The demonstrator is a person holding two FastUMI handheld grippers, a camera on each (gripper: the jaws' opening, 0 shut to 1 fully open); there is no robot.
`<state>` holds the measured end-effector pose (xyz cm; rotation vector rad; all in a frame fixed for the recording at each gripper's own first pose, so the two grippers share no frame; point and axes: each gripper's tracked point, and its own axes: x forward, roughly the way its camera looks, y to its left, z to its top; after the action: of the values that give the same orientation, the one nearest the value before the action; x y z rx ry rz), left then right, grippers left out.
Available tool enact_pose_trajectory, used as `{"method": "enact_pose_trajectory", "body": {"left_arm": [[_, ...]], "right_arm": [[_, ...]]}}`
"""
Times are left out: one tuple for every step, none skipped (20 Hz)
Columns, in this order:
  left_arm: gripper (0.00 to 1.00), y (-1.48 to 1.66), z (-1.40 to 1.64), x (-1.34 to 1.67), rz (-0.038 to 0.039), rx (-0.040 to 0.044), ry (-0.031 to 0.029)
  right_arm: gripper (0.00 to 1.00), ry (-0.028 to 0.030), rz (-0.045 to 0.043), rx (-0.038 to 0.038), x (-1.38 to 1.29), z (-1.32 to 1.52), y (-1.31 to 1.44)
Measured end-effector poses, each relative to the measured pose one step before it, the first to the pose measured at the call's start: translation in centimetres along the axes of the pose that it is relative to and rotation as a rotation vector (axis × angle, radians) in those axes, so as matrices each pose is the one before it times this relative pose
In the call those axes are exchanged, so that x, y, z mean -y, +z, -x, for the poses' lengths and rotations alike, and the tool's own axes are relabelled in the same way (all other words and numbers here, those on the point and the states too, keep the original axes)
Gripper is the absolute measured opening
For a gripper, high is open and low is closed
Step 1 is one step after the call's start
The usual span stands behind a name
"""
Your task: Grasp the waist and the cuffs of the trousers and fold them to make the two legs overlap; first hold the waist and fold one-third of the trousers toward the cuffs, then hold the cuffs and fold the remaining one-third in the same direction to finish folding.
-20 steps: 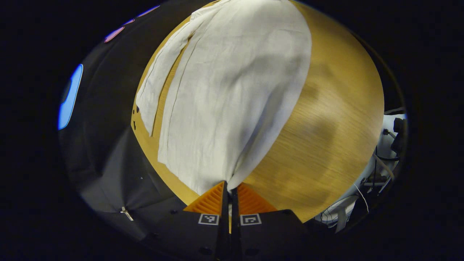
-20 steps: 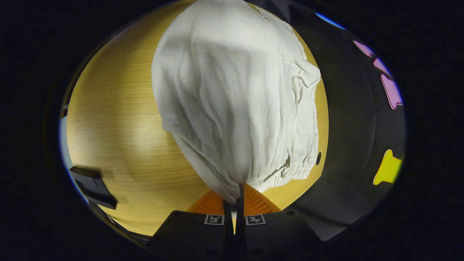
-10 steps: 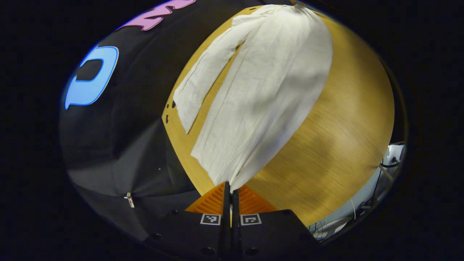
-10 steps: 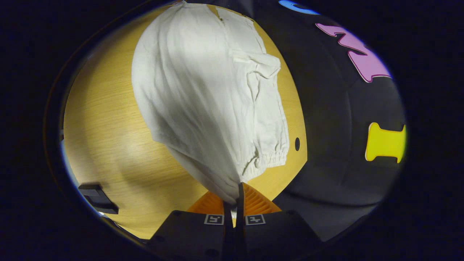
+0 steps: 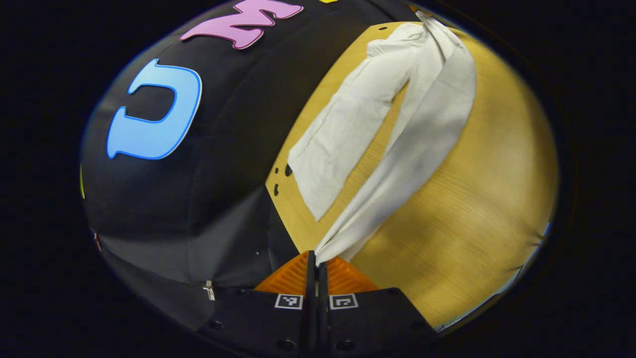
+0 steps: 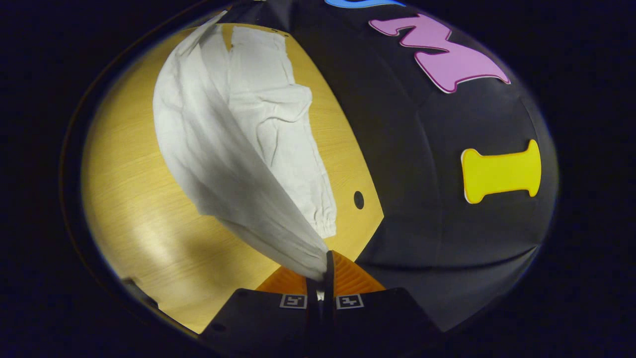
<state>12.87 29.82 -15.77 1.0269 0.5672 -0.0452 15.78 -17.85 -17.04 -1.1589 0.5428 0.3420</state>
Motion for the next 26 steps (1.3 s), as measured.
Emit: {"method": "enact_pose_trajectory", "body": {"left_arm": [[0.05,1.311,-1.028,-1.299,0.02402,0.00945,0.01913],[0.05,1.008,-0.846,-1.052,-0.00926,0.00075,0.02229],[0.05,1.198,-0.862,-1.186,0.00117,0.01834,0.01976],[0.05,1.407,-1.034,-0.548,0.02182,0.01913,0.00142],[0.07,1.357,-1.070,-0.259,0.03260,0.01589,-0.00482],[0.05,1.055,-1.151,-0.146,0.02731,0.01409,-0.00097],[0.05,0.468,-1.508,-0.423,0.02472,0.00378,-0.00281],[0.05,0.645,-1.390,-0.208,0.03426,0.00472,-0.00295],[0.05,0.651,-1.471,-0.263,0.04718,0.00843,-0.00246],[0.05,0.713,-1.733,-0.431,0.06485,0.00810,0.00112],[0.05,0.274,-1.493,-0.253,0.05424,0.00046,-0.00065],[0.05,0.317,-1.271,-0.417,0.05304,0.00099,0.00514],[0.05,0.096,-1.436,-0.457,0.05276,-0.00062,0.00650],[0.05,0.213,-1.400,-0.230,0.04709,-0.00149,0.00358],[0.05,-0.028,-1.179,-0.331,0.03546,-0.00255,0.00791],[0.05,0.000,-1.168,0.104,0.02486,-0.00264,-0.00218],[0.05,-0.472,-1.324,0.585,0.02440,-0.01286,-0.01043],[0.05,-0.486,-0.997,0.556,0.02430,-0.01203,-0.00911],[0.06,-0.289,-0.933,0.516,0.02195,-0.00956,-0.00694],[0.05,-0.312,-1.160,0.733,0.02660,-0.00258,-0.00749],[0.05,0.024,-0.514,0.503,0.03243,0.00803,-0.00349],[0.05,0.048,-0.475,0.419,0.04093,0.01546,0.00163],[0.06,0.156,-0.192,0.379,0.03969,0.01462,-0.00055],[0.08,0.058,0.086,0.753,0.04353,0.01306,-0.01855],[0.18,0.281,0.442,0.403,0.02734,0.01150,-0.00380],[0.45,0.277,0.231,-0.182,0.02559,0.02046,0.00951]], "right_arm": [[0.06,-0.01968,-0.06379,0.00056,1.250,-0.655,0.640],[0.06,-0.01363,-0.05479,-0.00101,0.877,-0.583,0.438],[0.06,-0.01263,-0.05565,0.01126,0.631,-0.564,0.949],[0.06,-0.01356,-0.05188,0.00931,0.662,-1.017,0.945],[0.06,-0.01307,-0.04872,-0.00045,0.643,-0.619,0.531],[0.06,-0.01163,-0.04569,-0.00130,0.567,-0.725,0.528],[0.06,-0.00824,-0.04712,-0.00112,0.287,-0.974,0.599],[0.06,-0.00823,-0.03599,-0.00444,0.191,-0.765,0.342],[0.06,-0.02019,-0.02751,0.00458,0.332,-1.282,0.780],[0.06,-0.01163,-0.02813,0.01176,0.047,-0.899,0.731],[0.06,-0.00428,-0.04170,0.00466,-0.140,-0.918,0.186],[0.06,-0.00521,-0.05332,-0.00353,-0.092,-0.813,0.120],[0.06,-0.00541,-0.04794,-0.00396,0.043,-0.889,0.129],[0.06,-0.00787,-0.05721,0.00314,0.054,-0.915,0.222],[0.06,-0.00553,-0.06228,-0.00243,0.296,-0.742,0.004],[0.06,-0.00320,-0.06501,-0.01690,0.171,-0.521,-0.374],[0.06,0.00249,-0.06754,-0.01992,0.108,-0.165,-0.354],[0.09,0.01176,-0.07408,-0.03344,-0.227,-0.168,-0.399],[0.12,0.01108,-0.07256,-0.03143,-0.204,-0.077,-0.108],[0.18,0.00903,-0.09184,-0.04748,-0.432,0.080,-0.241],[0.22,0.00962,-0.04657,-0.02352,-0.239,0.080,-0.116],[0.22,0.00210,-0.04007,-0.00632,0.195,-0.093,0.128],[0.29,0.00974,-0.02596,-0.00427,-0.147,0.205,0.096],[0.32,-0.00113,-0.00753,0.00092,-0.076,-0.136,-0.206],[0.39,-0.00380,0.00320,0.01279,-0.014,0.211,0.169],[0.49,-0.00056,-0.00900,0.01653,0.212,-0.215,0.099]]}}
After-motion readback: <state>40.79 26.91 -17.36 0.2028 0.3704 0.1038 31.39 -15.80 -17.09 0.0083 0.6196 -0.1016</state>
